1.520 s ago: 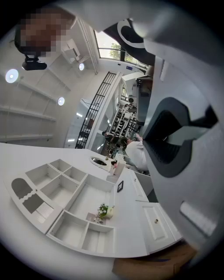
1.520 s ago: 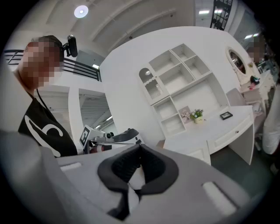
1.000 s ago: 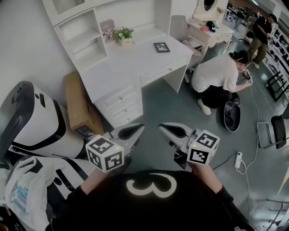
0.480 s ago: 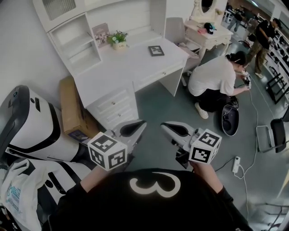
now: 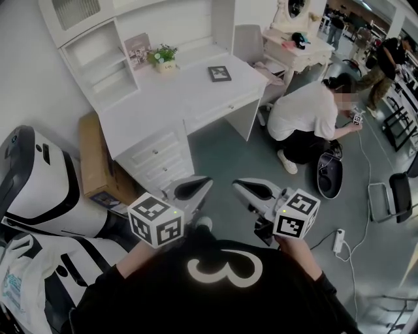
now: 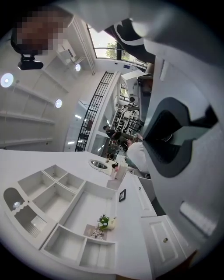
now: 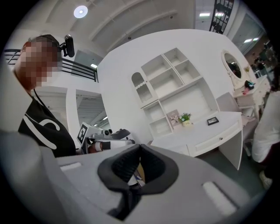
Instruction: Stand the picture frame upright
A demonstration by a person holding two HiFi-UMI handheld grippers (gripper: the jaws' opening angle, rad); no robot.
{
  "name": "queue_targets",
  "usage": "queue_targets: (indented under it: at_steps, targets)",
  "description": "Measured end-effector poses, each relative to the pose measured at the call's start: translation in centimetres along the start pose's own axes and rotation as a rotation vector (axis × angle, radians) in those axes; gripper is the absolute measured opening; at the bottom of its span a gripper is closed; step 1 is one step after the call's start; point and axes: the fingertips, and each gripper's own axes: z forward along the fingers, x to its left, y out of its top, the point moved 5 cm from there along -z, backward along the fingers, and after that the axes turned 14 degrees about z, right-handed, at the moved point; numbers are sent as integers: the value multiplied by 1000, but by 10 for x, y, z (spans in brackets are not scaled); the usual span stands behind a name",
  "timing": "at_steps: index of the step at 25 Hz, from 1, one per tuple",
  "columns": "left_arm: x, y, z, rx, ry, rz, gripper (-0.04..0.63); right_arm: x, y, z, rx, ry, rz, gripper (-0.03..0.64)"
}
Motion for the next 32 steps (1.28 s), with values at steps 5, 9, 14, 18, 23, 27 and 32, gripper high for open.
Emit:
queue_targets:
  at_steps: [5, 9, 14, 18, 23, 27, 32]
  targets:
    - [22, -5, 23, 1, -23, -10, 11, -29, 7, 8, -3, -27, 19, 3]
    - [57, -8, 53, 13, -44, -28, 11, -64, 21, 25, -3, -53, 38, 3]
    - [122, -3, 109, 36, -73, -58, 11, -126, 58, 60, -2, -80, 80, 3]
    - [193, -3, 163, 69, -87, -100, 9, -192, 93, 102, 21, -105, 127, 3]
    - [284, 5, 226, 108, -85, -135, 11, -273, 146, 159, 61, -128, 179, 3]
    - [348, 19, 264, 115, -74, -129, 11, -318, 188, 196, 77, -126, 179, 3]
    - [399, 24, 301, 123, -80, -127, 11, -355, 219, 223, 89, -130, 166, 3]
